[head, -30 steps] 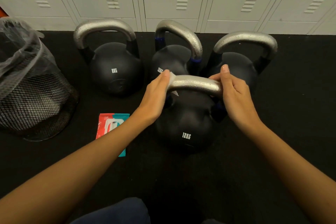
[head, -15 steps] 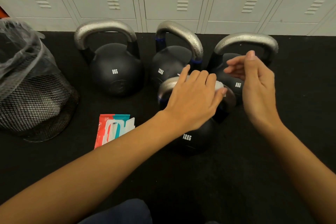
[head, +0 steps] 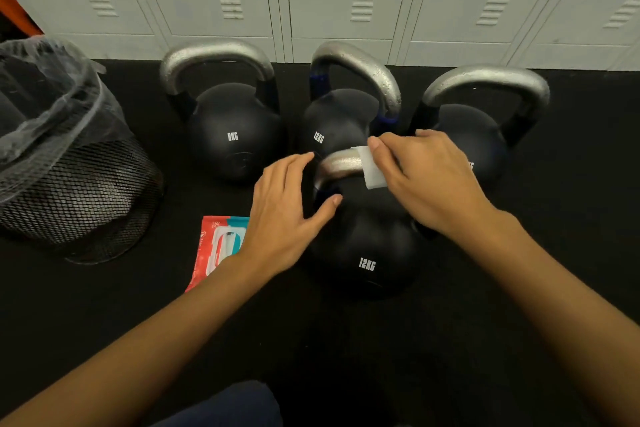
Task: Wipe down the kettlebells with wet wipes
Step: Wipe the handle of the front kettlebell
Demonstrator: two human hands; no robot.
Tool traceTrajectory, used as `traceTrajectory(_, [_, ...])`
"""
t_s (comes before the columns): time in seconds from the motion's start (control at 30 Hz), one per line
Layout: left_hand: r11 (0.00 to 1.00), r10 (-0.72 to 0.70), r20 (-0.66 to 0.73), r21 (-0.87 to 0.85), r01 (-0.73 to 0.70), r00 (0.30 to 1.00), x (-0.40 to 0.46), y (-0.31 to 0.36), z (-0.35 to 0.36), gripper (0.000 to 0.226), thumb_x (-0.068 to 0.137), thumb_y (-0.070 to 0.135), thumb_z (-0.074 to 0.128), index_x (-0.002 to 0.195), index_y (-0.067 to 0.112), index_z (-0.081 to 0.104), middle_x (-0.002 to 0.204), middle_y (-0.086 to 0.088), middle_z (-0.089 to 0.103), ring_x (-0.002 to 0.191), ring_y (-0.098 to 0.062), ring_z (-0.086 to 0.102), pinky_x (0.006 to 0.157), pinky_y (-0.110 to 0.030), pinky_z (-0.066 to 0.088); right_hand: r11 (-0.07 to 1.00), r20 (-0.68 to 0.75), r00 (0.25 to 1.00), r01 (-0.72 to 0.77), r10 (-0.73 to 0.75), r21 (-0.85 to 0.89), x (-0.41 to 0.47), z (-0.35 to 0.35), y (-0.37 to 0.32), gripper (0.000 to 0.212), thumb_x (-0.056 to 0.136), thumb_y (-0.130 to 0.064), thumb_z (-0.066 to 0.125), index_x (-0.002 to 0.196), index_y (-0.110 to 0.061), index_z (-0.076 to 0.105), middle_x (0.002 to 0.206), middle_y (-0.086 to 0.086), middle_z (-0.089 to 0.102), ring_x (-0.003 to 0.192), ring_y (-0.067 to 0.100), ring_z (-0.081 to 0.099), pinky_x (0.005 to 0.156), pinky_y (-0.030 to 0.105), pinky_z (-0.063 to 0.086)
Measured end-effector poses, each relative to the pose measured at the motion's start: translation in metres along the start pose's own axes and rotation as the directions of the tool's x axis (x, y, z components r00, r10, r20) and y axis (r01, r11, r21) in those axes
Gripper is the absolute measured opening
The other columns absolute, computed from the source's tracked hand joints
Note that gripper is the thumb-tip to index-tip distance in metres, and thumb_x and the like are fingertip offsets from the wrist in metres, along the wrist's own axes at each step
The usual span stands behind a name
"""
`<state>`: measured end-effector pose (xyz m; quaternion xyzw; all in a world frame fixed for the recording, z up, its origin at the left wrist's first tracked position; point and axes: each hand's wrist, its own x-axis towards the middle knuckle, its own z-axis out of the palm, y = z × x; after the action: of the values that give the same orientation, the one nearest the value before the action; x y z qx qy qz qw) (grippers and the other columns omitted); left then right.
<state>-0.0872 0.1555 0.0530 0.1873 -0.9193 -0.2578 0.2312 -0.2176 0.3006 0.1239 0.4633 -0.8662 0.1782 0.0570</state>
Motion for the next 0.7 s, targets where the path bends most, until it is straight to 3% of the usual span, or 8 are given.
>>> traceTrajectory(0.13, [0.994,-0.056,0.068,0.094,0.049,0.996,-0.005,-0.008,0.005,0.056,0.088,0.048,0.06,0.132,0.017,0.047,0.129,0.0,0.05,0.124,-0.015,0.037,0.1,-0.027,0.025,0.937,-0.002,0.967,0.247,-0.256,-0.245,0.019,-0.003,-0.021,0.018,0.078,-0.011,0.08,0.08,-0.006,0.063,0.05,0.007,0.05,0.041,0.033,0.052,0.051,0.042,0.047])
traceTrajectory(0.2, [0.993,-0.076,0.114,0.098,0.065,0.991,-0.006,-0.008,0.007,0.052,0.09,0.045,0.059,0.132,0.018,0.047,0.127,0.0,0.052,0.123,-0.016,0.038,0.101,-0.03,0.026,0.915,0.109,0.944,0.33,-0.313,-0.232,0.027,0.003,-0.026,0.015,0.094,-0.023,0.064,0.091,-0.008,0.066,0.067,0.009,0.063,0.059,0.035,0.062,0.066,0.048,0.049])
traceTrajectory(0.27, [0.993,-0.102,0.132,0.071,0.093,0.986,-0.005,-0.008,0.008,0.049,0.091,0.043,0.056,0.133,0.02,0.046,0.127,0.002,0.053,0.123,-0.015,0.039,0.102,-0.031,0.026,0.949,0.282,0.926,0.294,-0.251,-0.119,0.031,-0.002,-0.023,0.037,0.105,-0.041,0.034,0.116,-0.02,0.063,0.098,0.004,0.068,0.093,0.026,0.064,0.09,0.044,0.043])
traceTrajectory(0.33, [0.993,-0.113,0.131,0.049,0.107,0.985,-0.003,-0.008,0.008,0.044,0.093,0.041,0.055,0.131,0.021,0.047,0.126,0.002,0.054,0.122,-0.014,0.04,0.103,-0.031,0.028,0.969,0.371,0.898,0.248,-0.235,0.013,0.029,-0.009,-0.012,0.043,0.103,-0.049,0.031,0.135,-0.033,0.055,0.117,-0.003,0.065,0.11,0.017,0.059,0.101,0.039,0.04])
traceTrajectory(0.43, [0.993,-0.122,0.127,0.017,0.12,0.984,-0.002,-0.008,0.009,0.038,0.094,0.035,0.056,0.127,0.019,0.049,0.124,0.001,0.054,0.119,-0.015,0.042,0.101,-0.03,0.029,0.953,0.41,0.896,0.042,-0.168,0.3,0.022,-0.02,0.008,0.039,0.1,-0.049,0.041,0.138,-0.043,0.052,0.131,-0.012,0.061,0.123,0.006,0.053,0.105,0.025,0.039])
traceTrajectory(0.53, [0.99,-0.134,0.131,-0.015,0.137,0.982,-0.003,-0.008,0.01,0.032,0.094,0.031,0.056,0.123,0.019,0.052,0.121,0.0,0.055,0.116,-0.014,0.044,0.098,-0.03,0.033,0.943,0.399,0.914,-0.061,-0.079,0.328,0.023,-0.021,0.012,0.033,0.103,-0.038,0.041,0.124,-0.035,0.066,0.112,-0.011,0.071,0.107,0.003,0.06,0.09,0.014,0.043])
traceTrajectory(0.63, [0.991,-0.123,0.13,-0.029,0.128,0.984,-0.003,-0.009,0.011,0.03,0.093,0.03,0.058,0.12,0.019,0.053,0.118,0.001,0.056,0.114,-0.014,0.045,0.095,-0.028,0.034,0.99,0.41,0.911,-0.007,-0.053,0.144,0.037,-0.016,-0.004,0.037,0.103,-0.031,0.037,0.088,-0.013,0.066,0.075,0.003,0.062,0.087,0.027,0.06,0.078,0.04,0.046])
traceTrajectory(0.7, [0.992,-0.12,0.129,-0.031,0.125,0.984,-0.002,-0.009,0.01,0.03,0.093,0.031,0.058,0.12,0.019,0.053,0.117,0.001,0.056,0.114,-0.013,0.045,0.094,-0.027,0.033,0.996,0.442,0.895,0.078,-0.054,-0.037,0.045,-0.01,-0.023,0.036,0.104,-0.033,0.034,0.087,-0.012,0.058,0.074,0.001,0.053,0.091,0.032,0.057,0.076,0.039,0.044])
